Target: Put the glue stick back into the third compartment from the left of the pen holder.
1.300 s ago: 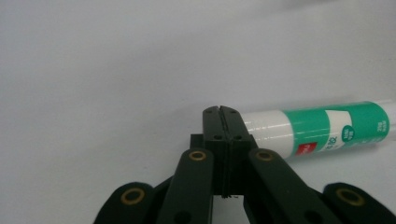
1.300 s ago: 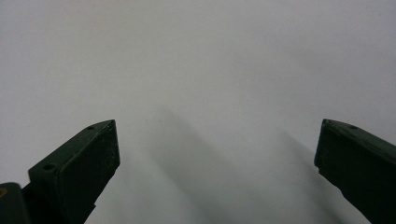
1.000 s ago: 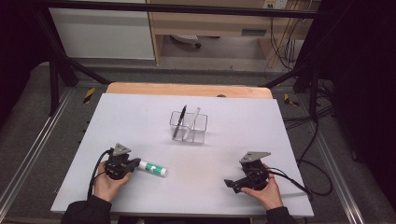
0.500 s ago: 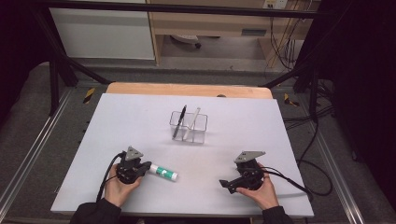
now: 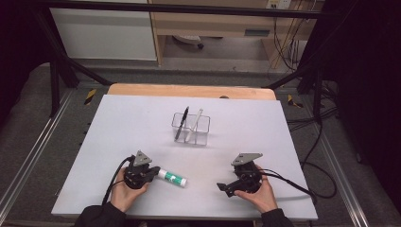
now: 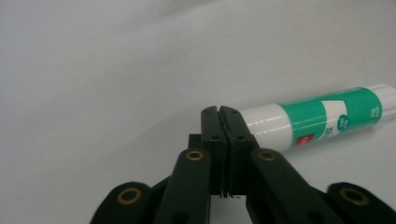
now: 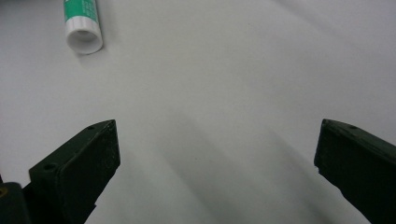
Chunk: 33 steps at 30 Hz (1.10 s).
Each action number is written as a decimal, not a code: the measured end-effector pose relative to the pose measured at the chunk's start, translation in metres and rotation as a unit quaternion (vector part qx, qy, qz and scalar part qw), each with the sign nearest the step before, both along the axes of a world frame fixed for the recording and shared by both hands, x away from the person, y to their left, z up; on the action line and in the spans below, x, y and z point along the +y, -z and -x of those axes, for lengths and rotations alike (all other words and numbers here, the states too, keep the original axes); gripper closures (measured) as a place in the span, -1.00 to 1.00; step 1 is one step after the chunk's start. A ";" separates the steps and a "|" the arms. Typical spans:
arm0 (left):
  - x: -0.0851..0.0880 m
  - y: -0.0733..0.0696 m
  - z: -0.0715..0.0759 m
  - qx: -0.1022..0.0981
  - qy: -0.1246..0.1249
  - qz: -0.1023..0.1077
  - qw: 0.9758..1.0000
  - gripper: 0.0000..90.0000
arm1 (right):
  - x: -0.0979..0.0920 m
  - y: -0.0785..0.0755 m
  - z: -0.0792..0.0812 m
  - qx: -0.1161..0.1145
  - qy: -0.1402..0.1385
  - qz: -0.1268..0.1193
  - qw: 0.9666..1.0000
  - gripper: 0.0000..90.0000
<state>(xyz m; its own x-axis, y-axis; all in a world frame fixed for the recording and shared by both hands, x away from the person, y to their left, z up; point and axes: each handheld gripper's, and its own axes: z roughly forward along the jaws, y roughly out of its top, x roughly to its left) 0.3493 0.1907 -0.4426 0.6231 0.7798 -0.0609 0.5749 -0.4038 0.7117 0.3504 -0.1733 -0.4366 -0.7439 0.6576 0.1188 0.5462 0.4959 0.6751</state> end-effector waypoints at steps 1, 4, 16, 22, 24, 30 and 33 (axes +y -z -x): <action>0.003 -0.002 0.000 -0.005 0.007 -0.003 1.000 0.90 | 0.001 -0.001 0.000 -0.001 -0.001 0.002 1.000 -0.98; 0.015 -0.009 -0.001 -0.018 0.017 -0.005 1.000 0.79 | 0.006 -0.004 0.000 -0.002 -0.004 -0.001 1.000 -0.98; 0.068 -0.013 0.001 -0.034 0.001 0.011 0.999 -0.08 | 0.041 -0.015 -0.003 -0.007 -0.030 -0.002 1.000 -0.97; 0.087 -0.013 0.001 -0.038 -0.006 0.012 0.999 -0.44 | 0.077 -0.024 -0.013 -0.009 -0.057 0.009 0.998 -0.96; 0.091 -0.013 0.000 -0.033 -0.009 0.015 0.999 -0.58 | 0.090 -0.026 -0.016 -0.009 -0.068 0.019 0.997 -0.96; 0.098 -0.011 -0.003 -0.029 -0.019 0.015 0.999 -0.82 | 0.124 -0.032 -0.026 -0.007 -0.093 0.046 0.995 -0.90; 0.098 -0.010 -0.004 -0.028 -0.018 0.014 0.999 -0.89 | 0.136 -0.031 -0.033 -0.002 -0.100 0.049 0.994 -0.85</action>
